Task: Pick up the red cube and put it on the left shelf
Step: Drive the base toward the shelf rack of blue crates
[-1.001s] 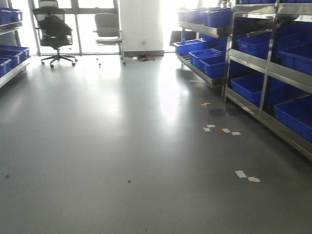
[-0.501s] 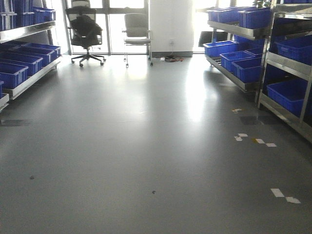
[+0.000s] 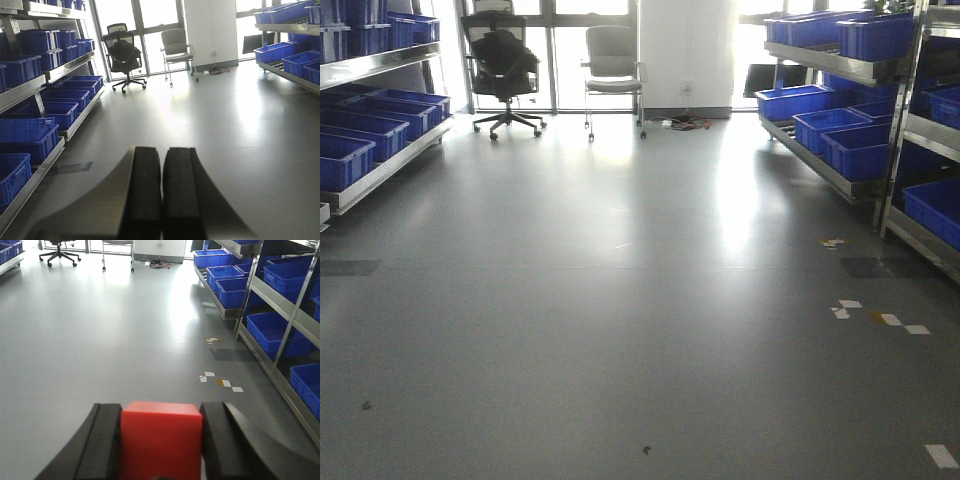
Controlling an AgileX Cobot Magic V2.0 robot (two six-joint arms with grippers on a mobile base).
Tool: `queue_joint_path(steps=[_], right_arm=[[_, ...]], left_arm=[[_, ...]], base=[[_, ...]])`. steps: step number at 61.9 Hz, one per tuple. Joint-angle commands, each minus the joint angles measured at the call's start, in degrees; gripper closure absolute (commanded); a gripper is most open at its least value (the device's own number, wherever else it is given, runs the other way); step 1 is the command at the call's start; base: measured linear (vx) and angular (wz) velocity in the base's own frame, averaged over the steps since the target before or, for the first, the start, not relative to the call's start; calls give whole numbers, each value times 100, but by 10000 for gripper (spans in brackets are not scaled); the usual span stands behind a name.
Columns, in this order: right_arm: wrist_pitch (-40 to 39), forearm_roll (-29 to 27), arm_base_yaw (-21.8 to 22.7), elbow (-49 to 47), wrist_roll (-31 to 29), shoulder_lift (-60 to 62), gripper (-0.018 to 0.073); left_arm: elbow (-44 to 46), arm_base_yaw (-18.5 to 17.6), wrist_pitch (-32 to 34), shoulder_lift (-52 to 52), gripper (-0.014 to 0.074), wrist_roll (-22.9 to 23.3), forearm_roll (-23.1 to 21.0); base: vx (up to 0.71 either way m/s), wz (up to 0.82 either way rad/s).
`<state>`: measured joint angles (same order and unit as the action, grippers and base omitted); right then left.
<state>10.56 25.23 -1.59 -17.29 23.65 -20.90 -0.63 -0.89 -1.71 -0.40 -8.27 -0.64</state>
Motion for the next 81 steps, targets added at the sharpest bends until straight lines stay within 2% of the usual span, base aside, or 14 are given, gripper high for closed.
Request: queue_joint_path(steps=[1, 81], right_arm=[[-406, 120, 37, -165, -38, -52, 503], [-394, 120, 37, -165, -38, -52, 503]], left_arm=[[-126, -31, 518, 23, 491, -3, -27], [-126, -31, 518, 23, 491, -3, -27]], base=[[45, 6], [55, 21]])
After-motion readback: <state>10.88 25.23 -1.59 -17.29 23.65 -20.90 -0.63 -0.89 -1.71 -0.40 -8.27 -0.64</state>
